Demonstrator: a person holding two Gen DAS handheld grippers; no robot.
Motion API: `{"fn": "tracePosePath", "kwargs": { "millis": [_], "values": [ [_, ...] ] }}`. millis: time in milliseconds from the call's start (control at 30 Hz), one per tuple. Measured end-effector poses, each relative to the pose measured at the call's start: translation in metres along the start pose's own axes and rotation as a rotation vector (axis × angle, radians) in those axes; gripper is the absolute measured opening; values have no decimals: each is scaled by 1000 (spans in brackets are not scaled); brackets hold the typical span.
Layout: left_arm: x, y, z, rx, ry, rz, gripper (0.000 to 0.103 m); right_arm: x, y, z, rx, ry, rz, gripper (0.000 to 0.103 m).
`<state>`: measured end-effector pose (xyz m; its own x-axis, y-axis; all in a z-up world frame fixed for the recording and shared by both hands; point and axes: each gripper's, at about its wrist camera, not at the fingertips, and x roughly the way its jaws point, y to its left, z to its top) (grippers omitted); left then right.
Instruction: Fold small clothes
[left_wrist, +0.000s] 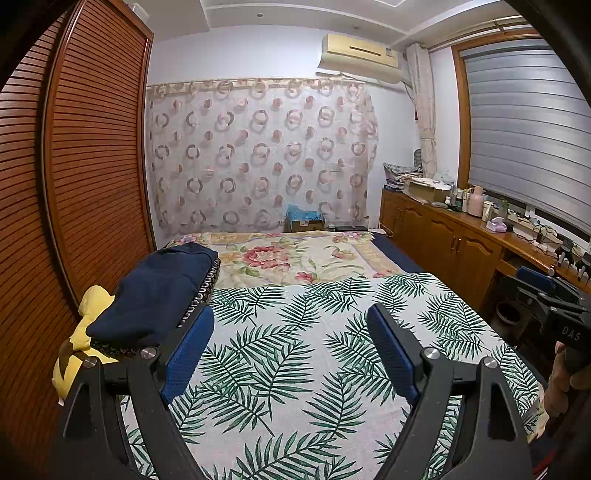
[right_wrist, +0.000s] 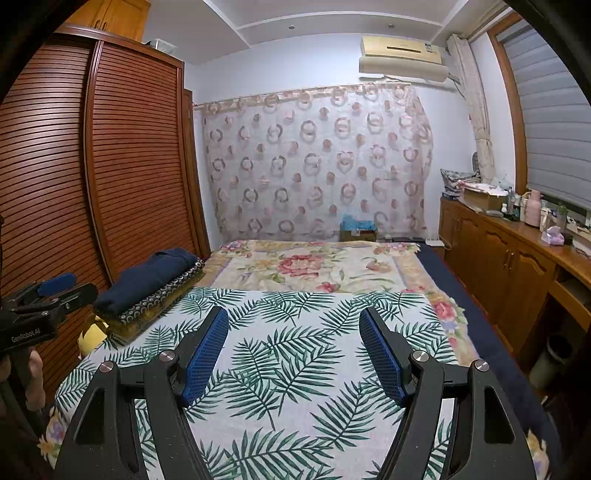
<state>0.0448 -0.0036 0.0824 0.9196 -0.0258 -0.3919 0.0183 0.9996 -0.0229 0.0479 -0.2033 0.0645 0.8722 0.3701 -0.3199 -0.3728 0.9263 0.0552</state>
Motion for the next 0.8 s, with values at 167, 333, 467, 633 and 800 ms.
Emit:
{"fn": "tracePosePath", "kwargs": {
  "millis": [167, 333, 467, 633, 800],
  "values": [
    [0, 0, 0, -1, 0, -1, 85, 0, 1, 1, 0, -1, -2, 75],
    [0, 0, 0, -1, 0, 0, 85, 1, 1, 1, 1, -1, -5, 75],
    [0, 0, 0, -1, 0, 0, 85, 1, 1, 1, 0, -2, -5, 75],
    [0, 1, 0, -1, -1, 0, 85, 1, 1, 1, 1, -2, -3, 75],
    [0, 0, 0, -1, 0, 0, 85, 2, 1, 1, 0, -3, -4, 75]
  ]
}}
